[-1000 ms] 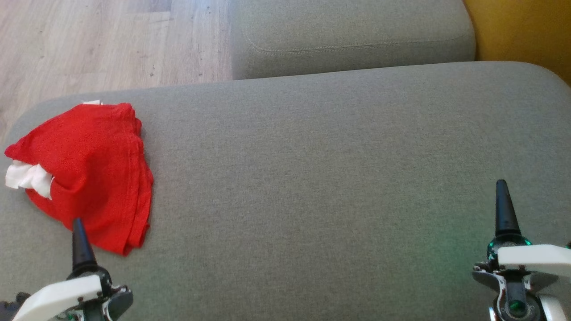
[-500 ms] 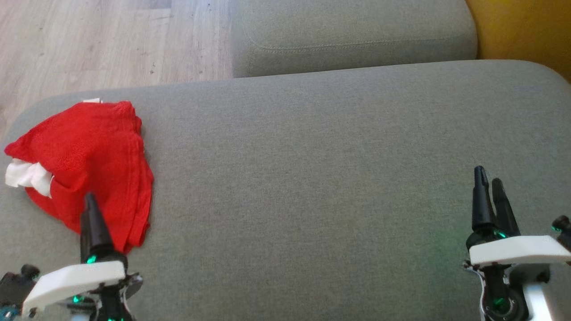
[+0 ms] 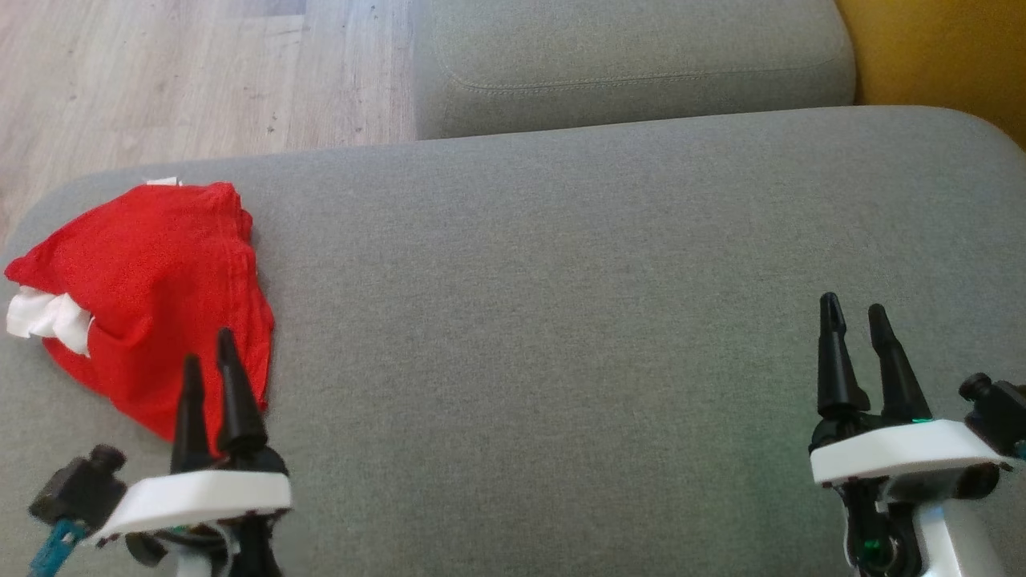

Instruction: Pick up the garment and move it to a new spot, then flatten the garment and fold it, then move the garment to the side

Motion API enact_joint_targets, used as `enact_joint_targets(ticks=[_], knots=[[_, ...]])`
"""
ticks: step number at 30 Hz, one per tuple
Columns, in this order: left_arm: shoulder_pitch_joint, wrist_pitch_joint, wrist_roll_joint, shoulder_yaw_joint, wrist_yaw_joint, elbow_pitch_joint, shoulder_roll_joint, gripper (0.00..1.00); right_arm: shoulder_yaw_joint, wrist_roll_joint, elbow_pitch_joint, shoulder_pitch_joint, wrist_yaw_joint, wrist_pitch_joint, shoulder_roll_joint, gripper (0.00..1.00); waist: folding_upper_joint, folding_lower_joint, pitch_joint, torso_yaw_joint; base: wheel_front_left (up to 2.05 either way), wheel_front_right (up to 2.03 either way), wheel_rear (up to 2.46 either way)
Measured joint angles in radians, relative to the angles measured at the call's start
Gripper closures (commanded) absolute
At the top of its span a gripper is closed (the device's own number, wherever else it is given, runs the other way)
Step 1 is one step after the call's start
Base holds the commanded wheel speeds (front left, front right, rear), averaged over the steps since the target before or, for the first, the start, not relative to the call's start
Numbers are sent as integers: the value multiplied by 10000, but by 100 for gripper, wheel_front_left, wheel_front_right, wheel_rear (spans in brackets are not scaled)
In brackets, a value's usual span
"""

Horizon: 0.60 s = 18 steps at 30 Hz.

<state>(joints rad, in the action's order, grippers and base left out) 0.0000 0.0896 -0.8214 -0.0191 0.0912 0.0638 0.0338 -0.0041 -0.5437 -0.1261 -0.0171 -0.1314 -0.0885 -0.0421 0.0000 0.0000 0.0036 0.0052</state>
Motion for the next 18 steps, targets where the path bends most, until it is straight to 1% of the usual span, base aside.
enact_joint_targets(ticks=[9,18], knots=[[61,274,1925,-548,-29,8,12,0,134,1450,10,10,0,-276,-2,0,0,0,-19,-60,0,0,0],[85,548,3400,-1147,77,357,140,0,38,3035,10,18,0,-543,-2,0,0,0,-15,-148,0,0,0]])
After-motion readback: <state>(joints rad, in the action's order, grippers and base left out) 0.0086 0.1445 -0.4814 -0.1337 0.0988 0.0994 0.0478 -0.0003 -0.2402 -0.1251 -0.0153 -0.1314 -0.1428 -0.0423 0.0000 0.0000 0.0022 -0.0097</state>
